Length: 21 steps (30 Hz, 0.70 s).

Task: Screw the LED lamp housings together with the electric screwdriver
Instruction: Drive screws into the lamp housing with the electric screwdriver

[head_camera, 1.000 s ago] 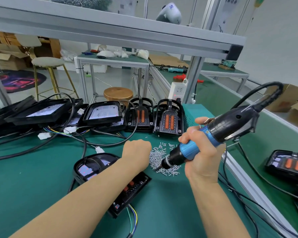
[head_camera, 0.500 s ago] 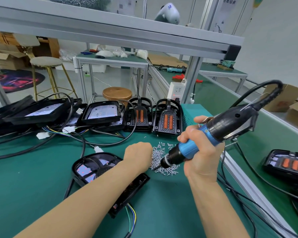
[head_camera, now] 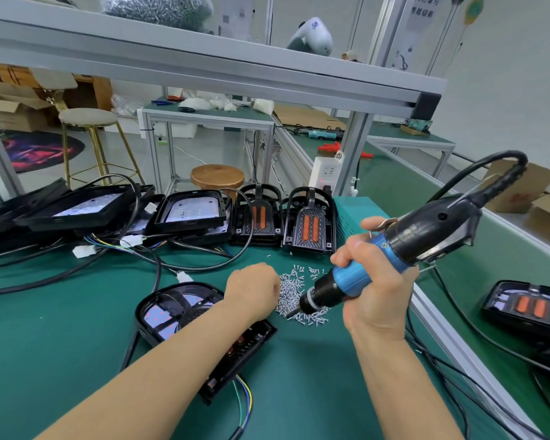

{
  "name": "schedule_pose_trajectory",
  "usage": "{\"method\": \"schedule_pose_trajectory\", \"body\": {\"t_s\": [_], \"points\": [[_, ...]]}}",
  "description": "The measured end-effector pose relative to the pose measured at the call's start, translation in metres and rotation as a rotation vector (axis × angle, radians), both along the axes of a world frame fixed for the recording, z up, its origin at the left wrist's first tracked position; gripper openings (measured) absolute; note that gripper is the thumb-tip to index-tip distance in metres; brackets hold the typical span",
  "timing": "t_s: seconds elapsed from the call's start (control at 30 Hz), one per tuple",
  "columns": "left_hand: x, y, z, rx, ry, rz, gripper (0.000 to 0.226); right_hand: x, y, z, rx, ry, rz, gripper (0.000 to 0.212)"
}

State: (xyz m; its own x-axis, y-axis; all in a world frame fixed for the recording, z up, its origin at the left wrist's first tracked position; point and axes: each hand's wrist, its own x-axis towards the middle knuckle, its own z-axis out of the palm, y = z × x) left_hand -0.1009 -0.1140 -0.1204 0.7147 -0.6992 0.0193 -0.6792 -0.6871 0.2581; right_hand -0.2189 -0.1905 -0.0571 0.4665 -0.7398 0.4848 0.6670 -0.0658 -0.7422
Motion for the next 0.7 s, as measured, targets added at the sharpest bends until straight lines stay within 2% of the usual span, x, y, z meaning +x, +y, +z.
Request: {"method": "schedule_pose_trajectory", "body": {"t_s": [0.13,0.27,0.37,0.47,0.57,0.7], "points": [[0.008,0.015,0.016,-0.380,0.293,0.082,0.017,-0.003,0.000,0.004,0.022,-0.025,-0.003,0.033],[0.006,0.049,0.031,-0.842,0.763,0.164,0.020,-0.006,0.001,0.013,0.152,-0.102,0.057,0.024],[-0.001,0.084,0.035,-1.008,0.981,0.188,0.016,-0.004,0.008,0.022,0.228,-0.158,0.119,0.022],[-0.015,0.113,0.038,-1.112,1.085,0.191,0.024,0.000,0.022,0.030,0.273,-0.197,0.190,0.021],[-0.026,0.130,0.037,-1.239,1.156,0.227,0.022,0.005,0.037,0.036,0.309,-0.219,0.256,0.020],[-0.036,0.144,0.036,-1.311,1.171,0.245,0.021,0.011,0.053,0.042,0.346,-0.235,0.326,0.018]]}}
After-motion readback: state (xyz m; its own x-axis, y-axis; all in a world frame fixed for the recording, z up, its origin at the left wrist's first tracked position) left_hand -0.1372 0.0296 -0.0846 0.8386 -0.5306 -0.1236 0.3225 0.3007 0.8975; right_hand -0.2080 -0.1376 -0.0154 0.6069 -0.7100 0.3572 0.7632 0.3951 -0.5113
